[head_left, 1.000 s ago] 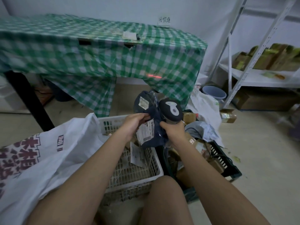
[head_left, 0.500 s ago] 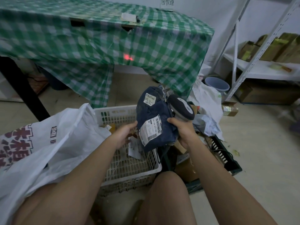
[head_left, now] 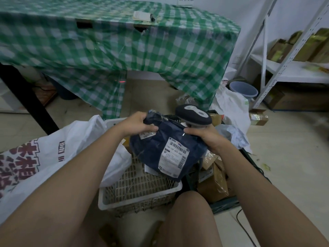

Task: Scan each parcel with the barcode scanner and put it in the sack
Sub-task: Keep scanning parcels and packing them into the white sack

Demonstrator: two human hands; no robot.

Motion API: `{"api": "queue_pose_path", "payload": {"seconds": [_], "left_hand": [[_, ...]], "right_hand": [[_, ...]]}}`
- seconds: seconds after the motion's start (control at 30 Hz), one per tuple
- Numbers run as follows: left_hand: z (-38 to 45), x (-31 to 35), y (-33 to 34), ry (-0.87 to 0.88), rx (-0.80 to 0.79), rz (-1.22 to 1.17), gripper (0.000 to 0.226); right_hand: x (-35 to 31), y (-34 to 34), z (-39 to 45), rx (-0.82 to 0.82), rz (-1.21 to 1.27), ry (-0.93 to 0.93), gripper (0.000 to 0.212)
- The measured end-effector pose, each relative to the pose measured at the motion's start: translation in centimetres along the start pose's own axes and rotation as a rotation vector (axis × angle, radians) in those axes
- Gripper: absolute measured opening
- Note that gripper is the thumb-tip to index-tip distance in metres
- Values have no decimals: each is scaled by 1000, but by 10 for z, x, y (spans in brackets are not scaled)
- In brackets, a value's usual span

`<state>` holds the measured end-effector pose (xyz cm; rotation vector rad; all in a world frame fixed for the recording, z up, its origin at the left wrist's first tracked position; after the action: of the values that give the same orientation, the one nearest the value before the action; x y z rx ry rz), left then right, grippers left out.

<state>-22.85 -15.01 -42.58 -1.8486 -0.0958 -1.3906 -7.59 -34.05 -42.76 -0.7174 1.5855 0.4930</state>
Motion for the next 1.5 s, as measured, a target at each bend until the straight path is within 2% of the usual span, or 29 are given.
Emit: {"api": "queue_pose_path", "payload": {"seconds": [0.13,0.2,0.3,0.37,0.43,0.53,0.63,0.7,0.83,1.03,1.27,1.43,1.5], "left_hand": [[-13,-26,-15,-131,177,-229,12],[-20,-35,-18,-194,246,-355,10],[-25,-41,-17,-265,282,-462,20],[-30,-40,-15,-299,261,-493,18],[-33,-41,-14,-298,266,-523,16],[-35,-45,-18,-293,385,-570,17],[-33,-51,-24,-314,557,-599,14],[-32,-51,-25,-308,606,-598,13],[-31,-45,-21,-283,631,-551,16],[-27,-43,-16,-313,624,-517,23],[-29,-43,-15,-326,620,-512,31],[-32,-42,-15,-313,612,-520,23],[-32,-42,-16,-304,610,-529,25]], "right_hand": [[2,-20,-2,85,122,-17,44],[8,-20,-8,70,114,-23,43],[18,-8,-7,138,96,-24,46],[19,4,-4,213,66,-31,50],[17,12,-1,292,37,-32,47],[9,19,-1,371,65,-42,33],[8,20,-7,373,35,-54,27],[11,19,-15,337,-55,-87,30],[15,21,-31,235,-236,-163,10],[8,33,-41,194,-304,-159,25],[5,30,-42,184,-373,-152,19],[5,27,-41,188,-409,-157,15],[4,28,-42,178,-389,-147,19]]}}
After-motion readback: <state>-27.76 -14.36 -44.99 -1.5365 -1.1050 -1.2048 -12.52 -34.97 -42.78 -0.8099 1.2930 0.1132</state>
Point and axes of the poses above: each hand's wrist, its own z-axis towards the middle knuckle, its own y-axis out of the palm, x = y × z, the point moved 3 cm from there along z, towards the middle knuckle, and after that the axes turned 10 degrees about x, right-handed, at the moved point
